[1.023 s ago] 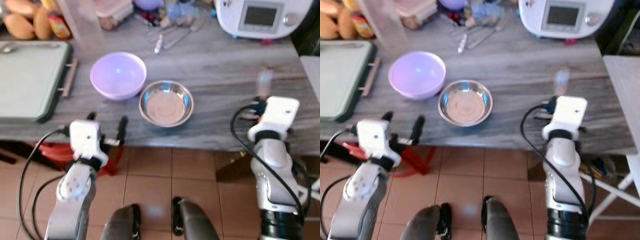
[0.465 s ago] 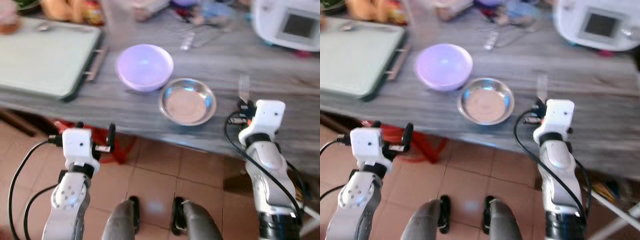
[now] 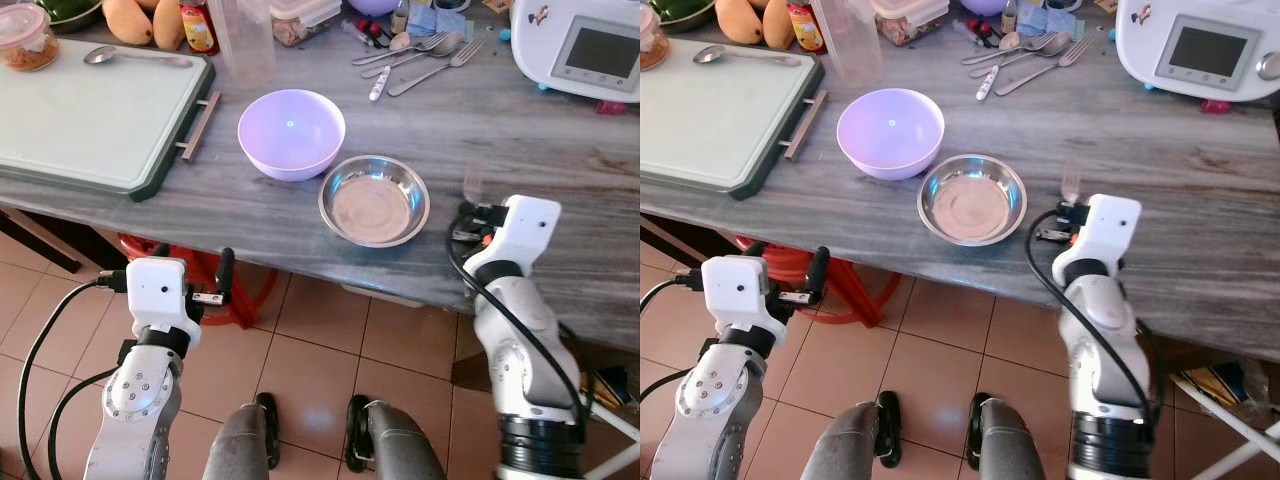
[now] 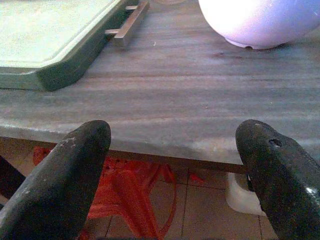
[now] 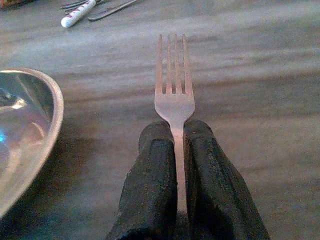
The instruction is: Setting the table
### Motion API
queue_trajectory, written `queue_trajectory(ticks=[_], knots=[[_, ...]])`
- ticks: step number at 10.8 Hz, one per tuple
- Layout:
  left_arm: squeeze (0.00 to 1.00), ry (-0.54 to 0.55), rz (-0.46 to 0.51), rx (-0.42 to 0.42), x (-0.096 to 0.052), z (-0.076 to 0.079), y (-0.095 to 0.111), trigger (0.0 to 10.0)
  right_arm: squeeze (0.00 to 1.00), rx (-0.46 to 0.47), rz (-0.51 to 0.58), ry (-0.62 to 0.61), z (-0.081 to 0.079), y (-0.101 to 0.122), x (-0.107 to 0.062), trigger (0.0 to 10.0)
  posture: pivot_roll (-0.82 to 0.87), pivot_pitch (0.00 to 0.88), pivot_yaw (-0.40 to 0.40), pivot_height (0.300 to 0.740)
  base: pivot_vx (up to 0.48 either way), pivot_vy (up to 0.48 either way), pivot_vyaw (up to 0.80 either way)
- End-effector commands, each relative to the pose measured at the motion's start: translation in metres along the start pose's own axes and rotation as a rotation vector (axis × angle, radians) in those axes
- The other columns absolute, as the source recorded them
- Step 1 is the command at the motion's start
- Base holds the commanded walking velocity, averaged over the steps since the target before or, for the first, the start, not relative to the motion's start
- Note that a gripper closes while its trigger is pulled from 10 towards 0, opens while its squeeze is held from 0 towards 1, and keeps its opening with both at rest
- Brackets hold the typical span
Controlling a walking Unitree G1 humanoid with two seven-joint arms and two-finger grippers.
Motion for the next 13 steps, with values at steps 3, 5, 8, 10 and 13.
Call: queue_trajectory(ticks=[3, 5, 8, 10, 13], knots=[[0.0, -0.018, -0.01, -0.003, -0.003, 0.002, 0.0, 10.0, 0.0, 0.058, -0.102, -0.038, 0.0, -0.021, -0.002, 10.0, -0.01, 0.278, 0.007, 0.74, 0.0, 0.0, 0.0], [0.0, -0.031, -0.011, -0.01, -0.002, 0.005, 0.0, 10.0, 0.0, 0.045, -0.125, -0.069, 0.005, -0.024, 0.0, 10.0, -0.01, 0.28, 0.005, 0.74, 0.0, 0.0, 0.0], [0.0, -0.04, -0.012, -0.013, -0.002, 0.008, -0.001, 10.0, 0.0, 0.036, -0.146, -0.067, 0.001, -0.028, 0.002, 10.0, -0.01, 0.281, 0.004, 0.74, 0.0, 0.0, 0.0], [0.0, -0.044, -0.013, -0.015, -0.001, 0.009, -0.001, 10.0, 0.0, 0.038, -0.162, -0.065, 0.003, -0.032, 0.001, 10.0, -0.01, 0.28, 0.003, 0.74, 0.0, 0.0, 0.0], [0.0, -0.049, -0.013, -0.016, 0.0, 0.01, -0.001, 10.0, 1.0, 0.015, -0.182, -0.047, 0.002, -0.036, 0.001, 10.0, -0.01, 0.278, 0.002, 0.74, 0.0, 0.0, 0.0]])
Point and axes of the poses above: a point about 5 cm out from each wrist's last joint towards the gripper, its own x axis pointing out of the wrist towards the gripper, its own y axis along the axis of the wrist's last joint, z = x × y, the point moved 6 cm from there along x, pointing out of the wrist towards the gripper, and after that the axes turned 3 degrees about -x, right-handed, at the moved point
